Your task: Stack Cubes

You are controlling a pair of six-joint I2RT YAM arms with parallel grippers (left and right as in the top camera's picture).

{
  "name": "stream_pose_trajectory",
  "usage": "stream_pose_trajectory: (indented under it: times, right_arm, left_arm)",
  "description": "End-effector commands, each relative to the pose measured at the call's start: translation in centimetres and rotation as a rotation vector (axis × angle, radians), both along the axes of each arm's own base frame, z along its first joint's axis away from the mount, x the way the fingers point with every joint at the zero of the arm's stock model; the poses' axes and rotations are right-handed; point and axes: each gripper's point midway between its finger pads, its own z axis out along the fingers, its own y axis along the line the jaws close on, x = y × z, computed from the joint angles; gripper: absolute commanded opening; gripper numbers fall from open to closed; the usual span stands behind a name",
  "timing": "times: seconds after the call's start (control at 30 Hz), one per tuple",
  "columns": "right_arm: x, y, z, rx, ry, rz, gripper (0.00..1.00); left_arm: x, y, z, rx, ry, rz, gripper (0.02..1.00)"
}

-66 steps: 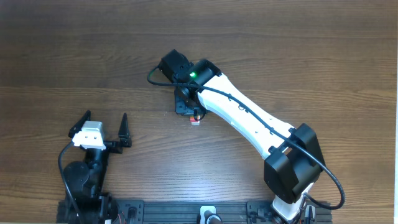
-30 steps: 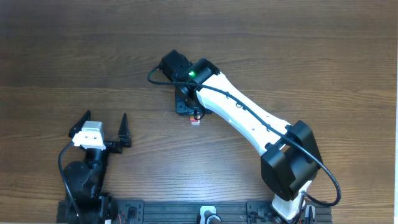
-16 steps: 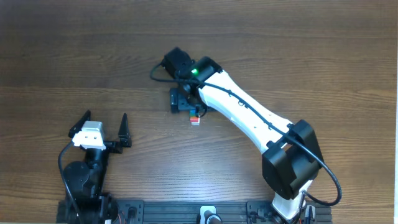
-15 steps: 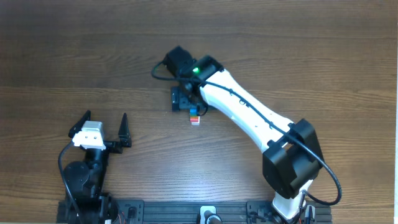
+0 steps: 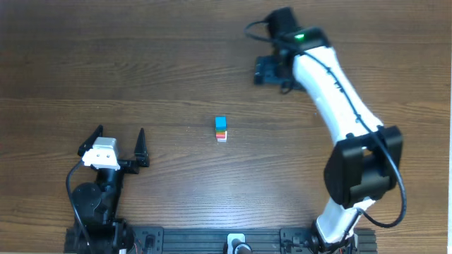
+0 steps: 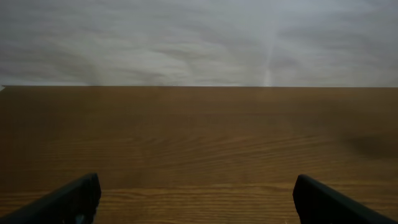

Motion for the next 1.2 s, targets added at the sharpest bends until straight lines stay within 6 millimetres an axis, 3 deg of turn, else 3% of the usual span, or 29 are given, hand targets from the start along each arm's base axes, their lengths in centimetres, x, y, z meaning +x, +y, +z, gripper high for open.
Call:
stream_pose_trajectory:
  times: [0.03,0.27,0.4,0.7,0.93,1.2]
  right_arm:
    - [0.0,-4.0,4.6,-0.04,-0.109,0.037,0.993]
    - [-2.9,-9.4,5.5,-0.063,-0.247,-0.02,0.993]
    - [-5.3,-10.9,5.4,-0.081,-0.342,-0.026,0.993]
    - [-8.9,-10.3,7.1,-0.1,-0.776,0.023,0.991]
    - [-12.6,-9.0,5.3,-0.057,-1.035,0.075,0.993]
    - [-15.0,-8.0,3.5,-0.028,-1.14,0.137,0.993]
  left_arm:
    - [0.0,-0.3,-0.2,-0.012,0.004,-0.016,1.0]
    - [0.0,-0.3,-0.2,-0.012,0.005,-0.017,1.0]
    - [0.0,-0.3,-0.2,-0.012,0.005,-0.017,1.0]
    - [0.0,-0.3,-0.3,-0.012,0.005,-0.017,1.0]
    - [0.0,-0.3,-0.2,-0.012,0.005,-0.017,1.0]
    - [0.0,-0.3,-0.2,-0.012,0.005,-0.017,1.0]
